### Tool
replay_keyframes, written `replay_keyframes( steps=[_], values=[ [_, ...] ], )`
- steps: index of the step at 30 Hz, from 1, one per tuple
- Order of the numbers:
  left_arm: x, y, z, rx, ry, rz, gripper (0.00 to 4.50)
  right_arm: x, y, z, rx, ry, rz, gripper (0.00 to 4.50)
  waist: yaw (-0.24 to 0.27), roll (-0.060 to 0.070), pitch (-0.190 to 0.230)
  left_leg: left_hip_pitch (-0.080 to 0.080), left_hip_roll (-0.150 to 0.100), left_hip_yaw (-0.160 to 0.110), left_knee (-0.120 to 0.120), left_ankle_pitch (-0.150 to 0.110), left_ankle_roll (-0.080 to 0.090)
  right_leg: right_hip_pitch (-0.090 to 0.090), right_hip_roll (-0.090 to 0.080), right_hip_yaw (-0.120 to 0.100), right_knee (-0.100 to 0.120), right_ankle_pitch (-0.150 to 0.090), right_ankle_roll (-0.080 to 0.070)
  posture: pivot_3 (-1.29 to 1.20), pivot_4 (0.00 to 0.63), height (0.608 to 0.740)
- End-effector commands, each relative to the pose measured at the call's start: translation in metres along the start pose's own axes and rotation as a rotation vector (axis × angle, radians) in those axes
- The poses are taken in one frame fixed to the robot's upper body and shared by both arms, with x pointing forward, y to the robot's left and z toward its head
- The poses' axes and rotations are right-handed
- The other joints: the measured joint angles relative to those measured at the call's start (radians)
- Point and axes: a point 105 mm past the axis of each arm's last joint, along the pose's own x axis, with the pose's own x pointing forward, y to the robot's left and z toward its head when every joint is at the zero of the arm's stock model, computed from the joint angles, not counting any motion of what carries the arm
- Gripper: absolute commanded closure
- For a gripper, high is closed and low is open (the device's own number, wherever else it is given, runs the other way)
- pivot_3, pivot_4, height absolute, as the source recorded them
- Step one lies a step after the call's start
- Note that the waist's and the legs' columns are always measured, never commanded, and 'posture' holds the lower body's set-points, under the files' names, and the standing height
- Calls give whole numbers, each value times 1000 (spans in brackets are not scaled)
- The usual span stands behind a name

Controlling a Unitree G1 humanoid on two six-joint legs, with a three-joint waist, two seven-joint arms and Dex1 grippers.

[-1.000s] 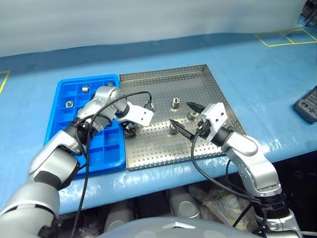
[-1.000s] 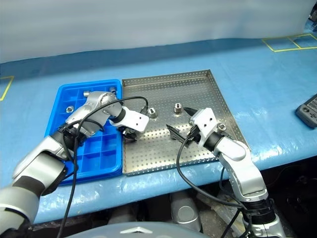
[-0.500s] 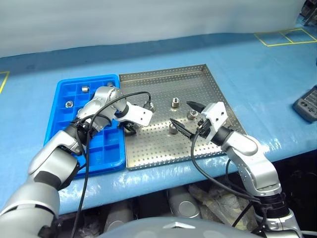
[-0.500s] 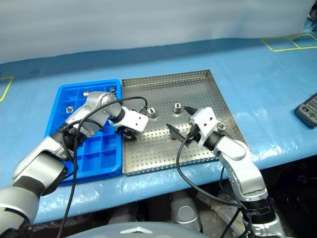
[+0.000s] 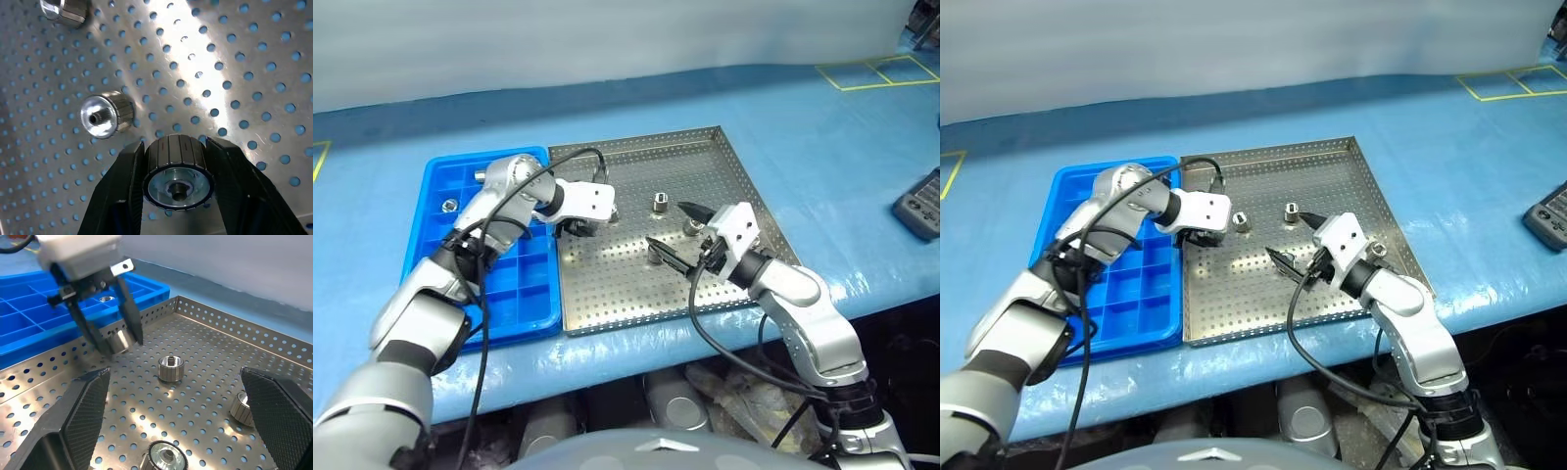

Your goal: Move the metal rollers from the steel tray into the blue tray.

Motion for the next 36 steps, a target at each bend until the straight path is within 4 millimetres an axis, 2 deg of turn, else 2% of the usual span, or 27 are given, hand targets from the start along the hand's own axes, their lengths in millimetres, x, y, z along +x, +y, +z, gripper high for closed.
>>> replay_keyframes(
  steps=[1, 5, 12, 15, 19, 25, 30, 36],
  values=[
    [-30, 2, 9, -19, -75, 95, 2817, 8, 6, 4, -15, -4, 69, 0, 1, 0, 0, 0, 0, 0, 0, 0, 0, 0, 0, 0, 0, 0, 0, -218, 150, 740],
    [-54, -6, 12, -60, -124, 178, 2817, 16, 20, -3, -14, 52, 191, 0, 17, 0, 0, 0, 0, 0, 0, 0, 0, -1, -1, 0, 0, 0, 0, -171, 150, 740],
    [-93, -13, -1, -199, -139, 450, 2817, 25, 30, -7, -44, 148, 361, 0, 73, 0, 0, 0, 0, -1, 0, 0, 0, 0, -2, -2, 0, 0, 0, -87, 150, 740],
    [-101, -16, -9, -302, -139, 568, 2817, 25, 35, -5, -30, 161, 432, 0, 105, 0, 0, -1, 0, -3, 0, 0, -1, 0, -2, -4, 0, 0, 0, -60, 150, 740],
    [-101, -23, -25, -495, -129, 718, 2817, 22, 44, -1, 6, 167, 550, 0, 146, 0, 0, -1, -1, -4, 0, 0, -1, 1, -3, -5, -1, 0, 0, -37, 150, 740],
    [-82, -27, -49, -768, -80, 898, 2817, 23, 37, 2, -45, 188, 559, 0, 202, -2, 0, -1, -5, -8, 1, 1, -1, 2, -7, -9, -1, 0, -1, 5, 150, 740],
    [-71, -30, -70, -896, 10, 1000, 2817, 23, 35, 4, -55, 179, 545, 0, 220, -2, 0, -2, -5, -11, 0, 2, -3, 2, -8, -11, 0, 0, -1, 4, 150, 740],
    [-74, -31, -95, -1008, 102, 1119, 2817, 20, 30, 5, -52, 166, 490, 0, 222, -2, 0, -2, -5, -13, 0, 3, -4, 2, -9, -12, 0, 0, -1, -17, 150, 740]
  ],
)
